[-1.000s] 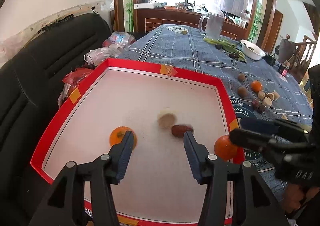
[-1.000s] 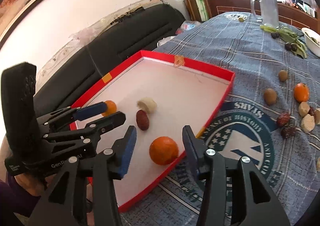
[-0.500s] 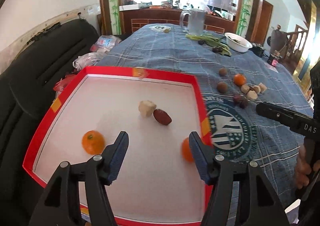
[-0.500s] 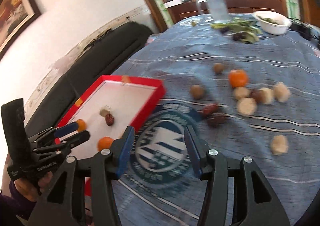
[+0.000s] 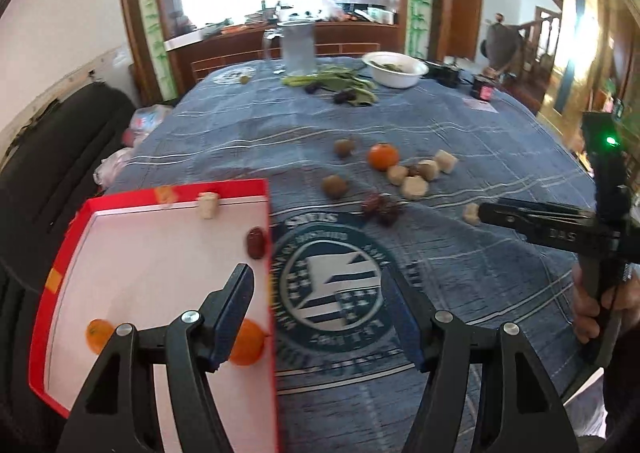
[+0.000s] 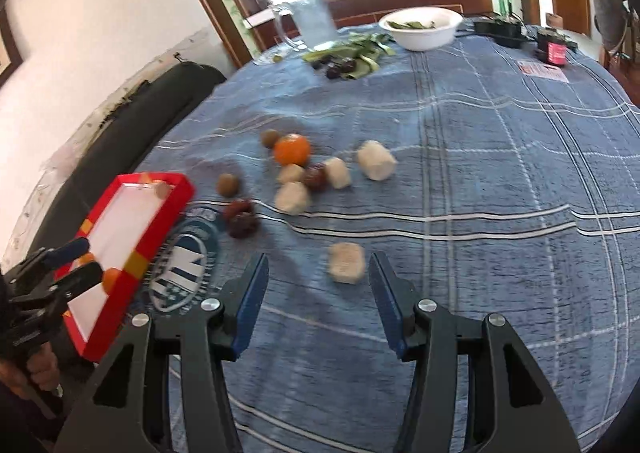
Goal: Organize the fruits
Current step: 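Grasp a round white yam slice with the right gripper while the left grasps a red date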
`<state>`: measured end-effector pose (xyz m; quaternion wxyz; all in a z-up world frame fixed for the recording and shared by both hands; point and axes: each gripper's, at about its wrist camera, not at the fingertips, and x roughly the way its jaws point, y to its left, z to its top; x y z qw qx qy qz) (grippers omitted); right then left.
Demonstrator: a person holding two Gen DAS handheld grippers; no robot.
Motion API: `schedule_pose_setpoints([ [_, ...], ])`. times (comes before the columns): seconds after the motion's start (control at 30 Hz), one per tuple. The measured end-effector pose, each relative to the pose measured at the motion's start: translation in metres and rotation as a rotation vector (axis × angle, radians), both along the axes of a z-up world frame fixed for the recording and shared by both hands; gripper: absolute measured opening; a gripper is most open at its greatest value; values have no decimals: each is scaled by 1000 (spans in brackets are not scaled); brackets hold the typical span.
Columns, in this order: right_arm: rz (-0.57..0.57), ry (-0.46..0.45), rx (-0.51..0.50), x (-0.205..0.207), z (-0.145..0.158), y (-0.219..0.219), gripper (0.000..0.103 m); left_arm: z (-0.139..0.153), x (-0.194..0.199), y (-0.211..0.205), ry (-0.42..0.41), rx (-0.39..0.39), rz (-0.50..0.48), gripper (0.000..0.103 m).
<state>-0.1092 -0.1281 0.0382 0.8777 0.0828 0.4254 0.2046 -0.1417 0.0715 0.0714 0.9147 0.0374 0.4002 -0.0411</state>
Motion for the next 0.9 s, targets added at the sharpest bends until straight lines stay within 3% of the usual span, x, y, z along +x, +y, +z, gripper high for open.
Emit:
schedule_pose_setpoints([
  [0.1, 3, 20, -34, 7, -5, 2, 53, -3, 4, -9, 21, -4, -27, 66],
  [0.33, 25, 30, -155, 22, -16, 21, 33, -6, 18, -17, 62, -27, -57, 66],
  [0.5, 25, 47, -112, 26, -19, 13, 23, -13, 42, -24, 86, -13, -62, 66],
  [0.63, 4, 50, -64, 29, -19, 4, 23, -27, 67, -29, 127, 16, -48, 65],
  [0.73, -3, 47, -35, 28, -16, 0, 23, -33, 81, -29, 140, 47, -24, 58],
  [0.9, -18, 53, 9, 28, -13, -6, 23, -39, 96, -33, 157, 75, -28, 57],
])
